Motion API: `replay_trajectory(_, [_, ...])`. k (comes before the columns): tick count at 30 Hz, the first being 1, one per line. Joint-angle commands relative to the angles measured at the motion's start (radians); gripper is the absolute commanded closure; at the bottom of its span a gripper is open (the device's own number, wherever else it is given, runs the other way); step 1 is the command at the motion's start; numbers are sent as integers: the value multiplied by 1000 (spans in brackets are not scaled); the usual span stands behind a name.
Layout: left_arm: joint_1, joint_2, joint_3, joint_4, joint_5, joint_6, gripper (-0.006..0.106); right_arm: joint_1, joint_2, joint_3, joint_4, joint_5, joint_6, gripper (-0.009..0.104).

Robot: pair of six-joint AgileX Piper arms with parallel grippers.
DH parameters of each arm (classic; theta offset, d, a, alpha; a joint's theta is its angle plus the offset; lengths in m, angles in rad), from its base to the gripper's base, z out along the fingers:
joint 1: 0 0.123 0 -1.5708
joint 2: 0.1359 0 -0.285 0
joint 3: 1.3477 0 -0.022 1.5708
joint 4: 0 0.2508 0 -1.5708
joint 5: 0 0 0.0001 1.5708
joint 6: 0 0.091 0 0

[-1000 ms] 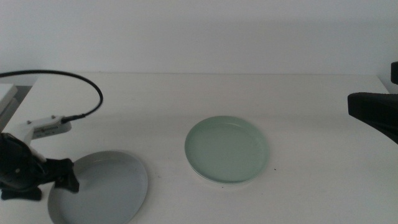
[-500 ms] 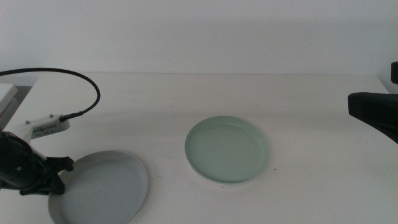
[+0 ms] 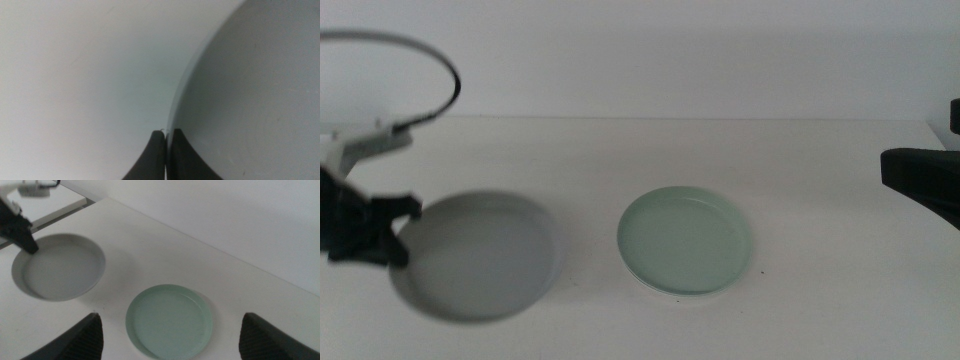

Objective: Stack the three bowls on top of each other.

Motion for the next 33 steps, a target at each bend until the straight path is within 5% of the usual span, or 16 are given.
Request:
replay_trajectory(1, [-44, -10, -88, -10, 85, -42, 102, 2, -5, 1, 5, -7, -10, 3])
replay_trajectory(15, [-482, 358, -585, 2, 105, -234, 102, 2, -5, 1, 5, -7, -10, 3])
replay_trajectory(33, [-614, 623, -829, 23, 157, -301, 102, 2, -5, 1, 5, -7, -10, 3])
